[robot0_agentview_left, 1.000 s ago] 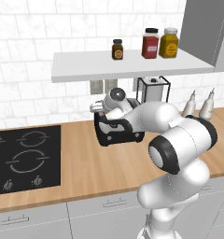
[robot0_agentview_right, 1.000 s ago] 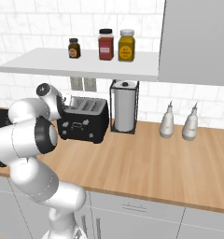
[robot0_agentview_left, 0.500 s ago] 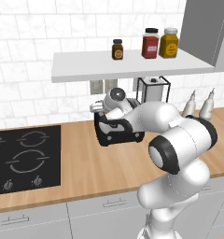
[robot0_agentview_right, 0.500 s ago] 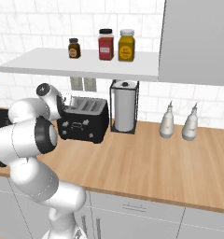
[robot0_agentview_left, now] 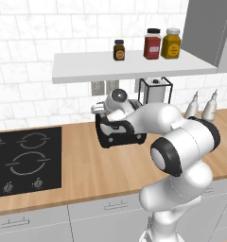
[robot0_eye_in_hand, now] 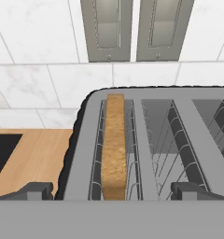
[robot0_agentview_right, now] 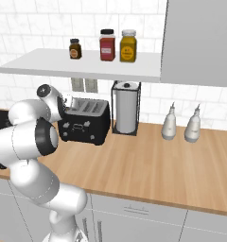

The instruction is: Start the toaster. Once the lever pops up, take the bread to the plate on the dining counter.

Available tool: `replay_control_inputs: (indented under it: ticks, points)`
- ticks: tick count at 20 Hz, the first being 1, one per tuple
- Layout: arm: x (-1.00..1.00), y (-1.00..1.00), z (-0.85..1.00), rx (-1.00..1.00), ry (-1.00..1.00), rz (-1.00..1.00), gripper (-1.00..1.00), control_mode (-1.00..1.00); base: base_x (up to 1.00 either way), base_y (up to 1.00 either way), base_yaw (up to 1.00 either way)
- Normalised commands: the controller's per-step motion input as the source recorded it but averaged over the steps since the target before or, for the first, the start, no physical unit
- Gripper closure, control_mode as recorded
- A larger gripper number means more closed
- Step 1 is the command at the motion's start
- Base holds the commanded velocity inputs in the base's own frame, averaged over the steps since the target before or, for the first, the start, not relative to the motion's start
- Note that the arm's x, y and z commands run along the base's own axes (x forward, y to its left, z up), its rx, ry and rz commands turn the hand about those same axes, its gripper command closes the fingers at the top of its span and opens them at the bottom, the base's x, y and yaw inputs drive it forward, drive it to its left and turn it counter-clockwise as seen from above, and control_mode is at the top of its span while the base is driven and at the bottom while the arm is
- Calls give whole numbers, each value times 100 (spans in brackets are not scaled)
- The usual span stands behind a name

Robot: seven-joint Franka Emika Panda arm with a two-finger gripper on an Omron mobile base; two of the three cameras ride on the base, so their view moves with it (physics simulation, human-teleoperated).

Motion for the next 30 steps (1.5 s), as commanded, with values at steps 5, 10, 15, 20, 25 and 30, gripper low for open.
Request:
replay_control_inputs:
  ticks: [5, 10, 15, 20, 25, 30]
  points:
    - [0, 0, 0, 0, 0, 0, -100, -100, 0, 0, 0]
    - [0, 0, 0, 0, 0, 0, -100, -100, 0, 0, 0]
    - [0, 0, 0, 0, 0, 0, -100, -100, 0, 0, 0]
    - [0, 0, 0, 0, 0, 0, -100, -100, 0, 0, 0]
    - [0, 0, 0, 0, 0, 0, -100, -100, 0, 0, 0]
    - [0, 0, 0, 0, 0, 0, -100, -100, 0, 0, 0]
